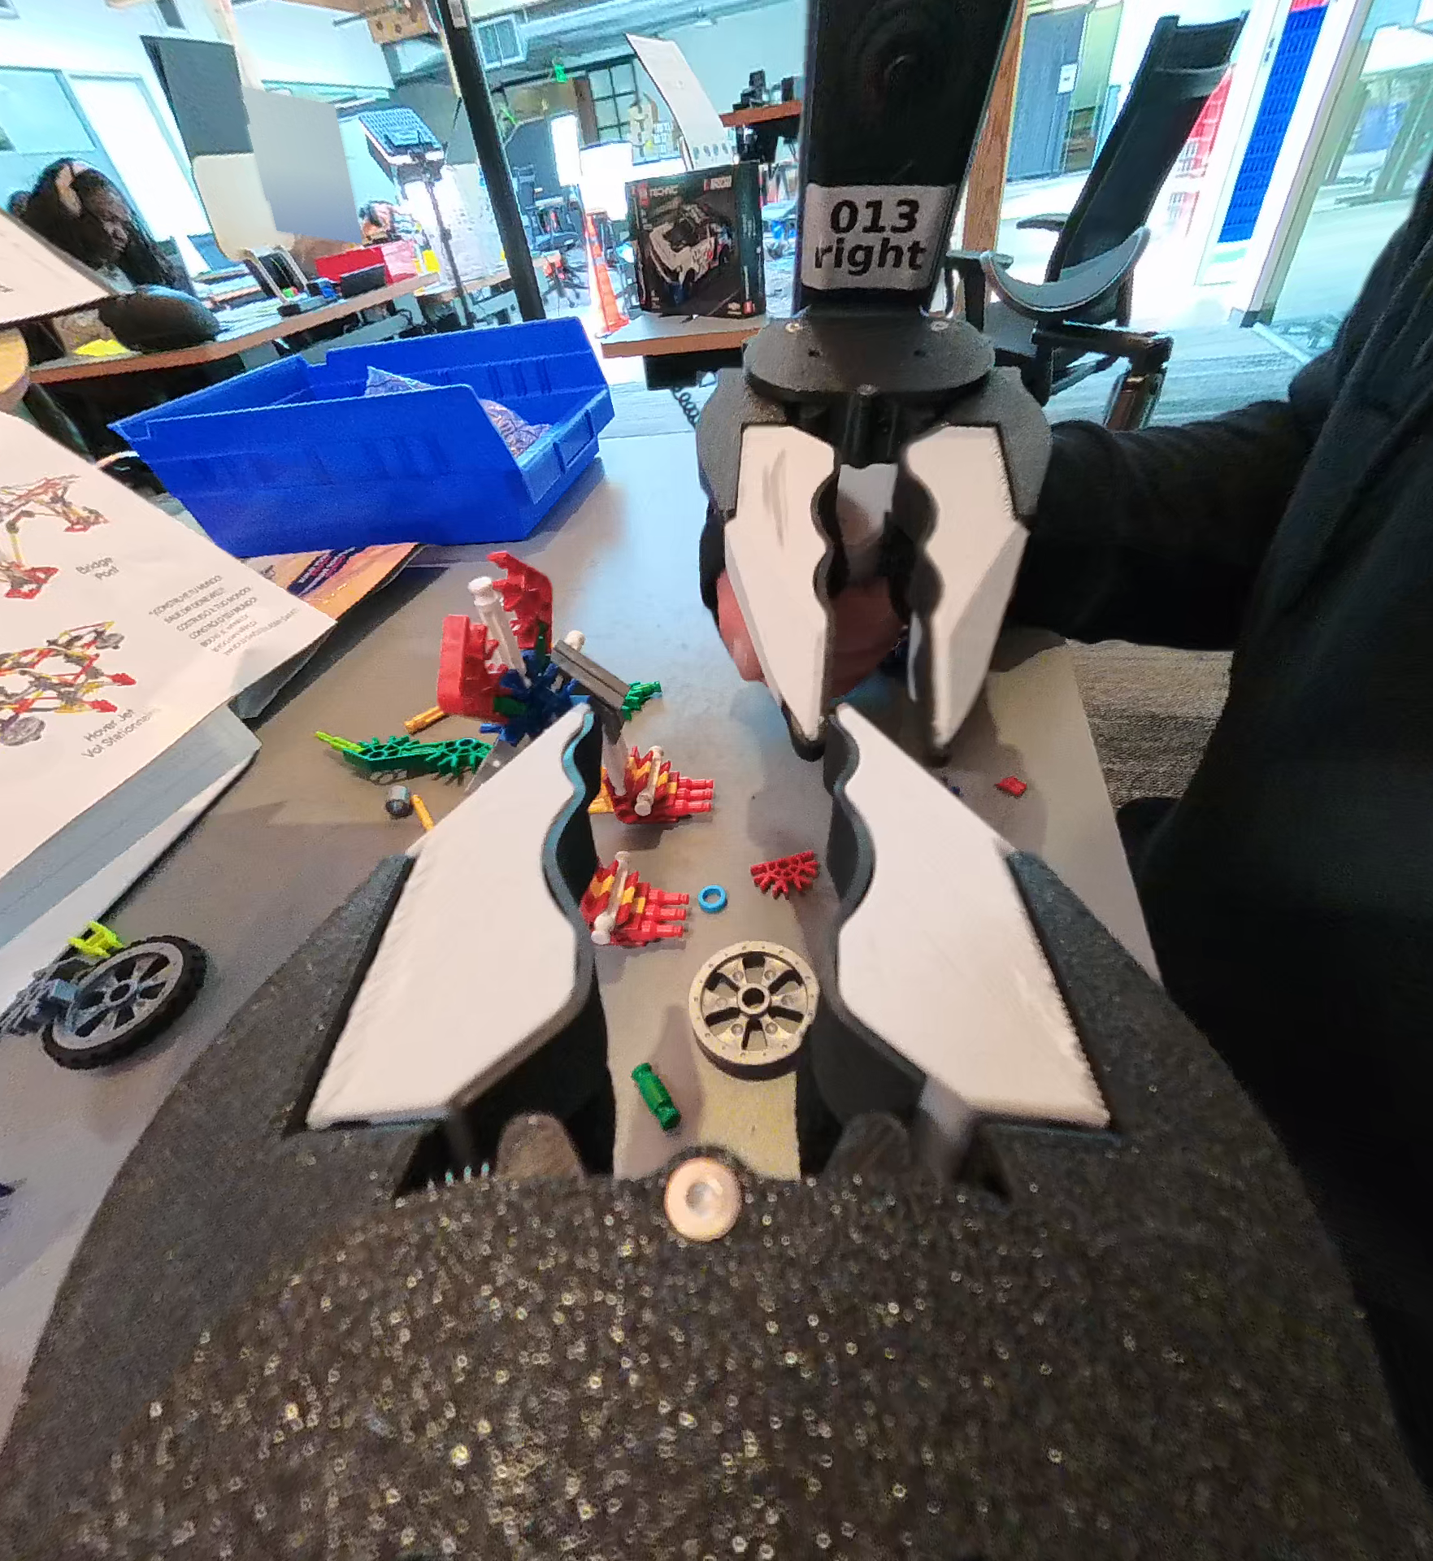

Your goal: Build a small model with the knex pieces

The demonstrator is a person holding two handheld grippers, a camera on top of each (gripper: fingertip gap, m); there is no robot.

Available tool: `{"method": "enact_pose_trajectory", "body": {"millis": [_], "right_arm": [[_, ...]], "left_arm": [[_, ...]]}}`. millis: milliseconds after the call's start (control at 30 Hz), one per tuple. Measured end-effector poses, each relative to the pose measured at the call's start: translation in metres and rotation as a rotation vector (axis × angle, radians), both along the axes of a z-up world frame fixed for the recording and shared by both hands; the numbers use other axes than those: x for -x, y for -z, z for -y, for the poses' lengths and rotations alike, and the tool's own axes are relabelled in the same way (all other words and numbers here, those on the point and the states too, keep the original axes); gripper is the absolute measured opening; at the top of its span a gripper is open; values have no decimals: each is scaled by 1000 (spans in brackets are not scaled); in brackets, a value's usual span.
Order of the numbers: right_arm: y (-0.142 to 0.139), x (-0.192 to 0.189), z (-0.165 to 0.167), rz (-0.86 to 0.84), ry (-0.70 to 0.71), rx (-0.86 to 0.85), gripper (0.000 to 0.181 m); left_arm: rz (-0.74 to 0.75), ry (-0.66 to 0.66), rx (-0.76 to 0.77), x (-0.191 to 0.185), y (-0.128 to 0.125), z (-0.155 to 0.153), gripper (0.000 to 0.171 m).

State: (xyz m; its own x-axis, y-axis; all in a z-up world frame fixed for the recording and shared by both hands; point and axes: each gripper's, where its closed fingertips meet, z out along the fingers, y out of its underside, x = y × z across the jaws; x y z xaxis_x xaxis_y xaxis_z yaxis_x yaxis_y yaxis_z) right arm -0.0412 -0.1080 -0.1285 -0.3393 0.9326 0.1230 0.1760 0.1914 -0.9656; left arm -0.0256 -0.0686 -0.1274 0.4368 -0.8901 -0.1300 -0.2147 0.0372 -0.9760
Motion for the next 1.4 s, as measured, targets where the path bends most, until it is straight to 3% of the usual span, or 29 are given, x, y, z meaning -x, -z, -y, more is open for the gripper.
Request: {"method": "enact_pose_trajectory", "body": {"millis": [133, 400, 600, 767, 1033, 1133, 1267, 1400], "right_arm": [[0, -13, 0, 11, 9, -7, 41], [-5, -69, -35, -30, 231, 25, 34], [5, -79, -44, -17, 317, 29, 31], [8, -72, -39, 0, 316, -13, 31], [6, -76, -36, -8, 316, -8, 30], [6, -77, -36, -3, 314, -15, 30], [7, -78, -35, -1, 314, -17, 30], [7, -78, -33, -5, 311, -15, 30]], "left_arm": [[15, -30, -28, 7, -8, 4, 50], [-132, -149, -50, 38, -3, 25, 48], [-415, -371, 91, 68, 45, 11, 31], [-524, -381, 254, 65, 85, 3, 22], [-504, -302, 352, 54, 89, 8, 0], [-500, -322, 350, 55, 88, 6, 3], [-487, -377, 361, 61, 87, -2, 23], [-470, -356, 402, 57, 88, -4, 19]]}}
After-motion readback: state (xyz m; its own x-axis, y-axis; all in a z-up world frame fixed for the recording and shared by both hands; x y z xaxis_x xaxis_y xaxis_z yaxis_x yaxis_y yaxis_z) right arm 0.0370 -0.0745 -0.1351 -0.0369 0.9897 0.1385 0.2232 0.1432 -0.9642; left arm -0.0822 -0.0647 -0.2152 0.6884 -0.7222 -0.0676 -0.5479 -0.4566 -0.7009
